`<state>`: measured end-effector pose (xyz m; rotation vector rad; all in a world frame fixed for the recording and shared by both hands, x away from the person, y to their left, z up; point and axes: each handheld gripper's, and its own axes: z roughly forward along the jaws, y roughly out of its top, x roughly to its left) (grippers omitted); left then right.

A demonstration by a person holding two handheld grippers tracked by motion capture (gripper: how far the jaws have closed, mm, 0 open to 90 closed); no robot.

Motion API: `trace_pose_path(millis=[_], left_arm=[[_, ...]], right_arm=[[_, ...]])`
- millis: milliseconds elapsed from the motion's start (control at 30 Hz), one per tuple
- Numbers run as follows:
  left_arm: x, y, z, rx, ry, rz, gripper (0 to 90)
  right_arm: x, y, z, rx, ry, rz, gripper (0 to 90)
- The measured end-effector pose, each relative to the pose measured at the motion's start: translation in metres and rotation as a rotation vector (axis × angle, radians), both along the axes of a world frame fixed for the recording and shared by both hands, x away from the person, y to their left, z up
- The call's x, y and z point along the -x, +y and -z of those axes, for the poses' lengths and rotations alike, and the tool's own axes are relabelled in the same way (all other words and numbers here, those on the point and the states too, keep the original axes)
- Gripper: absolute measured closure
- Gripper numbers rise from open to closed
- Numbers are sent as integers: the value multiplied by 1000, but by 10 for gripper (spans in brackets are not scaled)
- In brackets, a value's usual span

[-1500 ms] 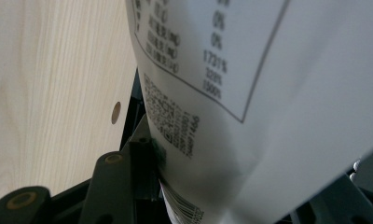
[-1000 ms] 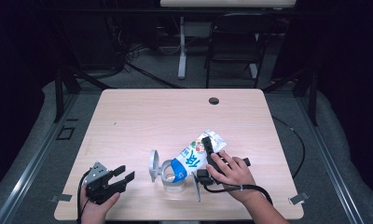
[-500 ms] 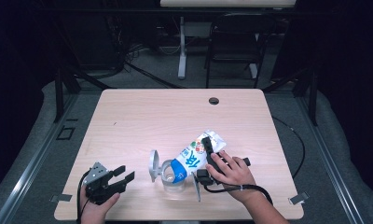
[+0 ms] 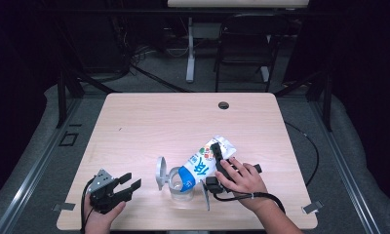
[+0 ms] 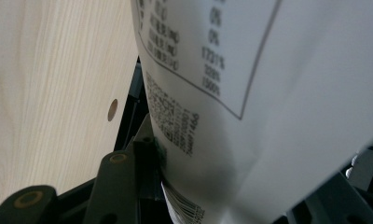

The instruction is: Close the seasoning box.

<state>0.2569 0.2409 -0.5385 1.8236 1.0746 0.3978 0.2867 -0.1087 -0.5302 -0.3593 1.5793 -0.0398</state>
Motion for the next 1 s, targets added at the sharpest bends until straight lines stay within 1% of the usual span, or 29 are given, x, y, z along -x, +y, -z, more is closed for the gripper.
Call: trace_pose_path(millis=[167,300,333,400,700,733,800,833,867,967,1000], left_arm=[[0,-1,1,11,-6,-8,505],[0,-1,1,9,-4,-6,505],[0,-1,1,9,-4,-6,505],[0,-1,1,11,-4,-7,505],[1,-1,2,8,-2,-5,505],[1,-1,2,9,-3,-5,505],[1,-1,2,8,-4,-4,505],[1,-1,2,9,-4,-3,505],[1,-1,2,7,-3,-4,505],[1,-1,2,5,3,0,505],[1,-1,2,2,2,3,505]], right_arm=[[0,0,0,1,1,-5,527],[0,0,0,0,1,-3,528],[-1,-1,0,-7,6,-10,528],[0,0,0,0,1,-3,529],[-1,0,-1,5,7,-9,529],[0,0,-2,5,10,-4,529],[0,0,-3,16,2,-4,529],[0,0,-3,12,4,-7,529],[0,0,-4,21,0,-1,530],[0,0,-3,6,11,1,530],[0,0,-4,10,8,4,531]])
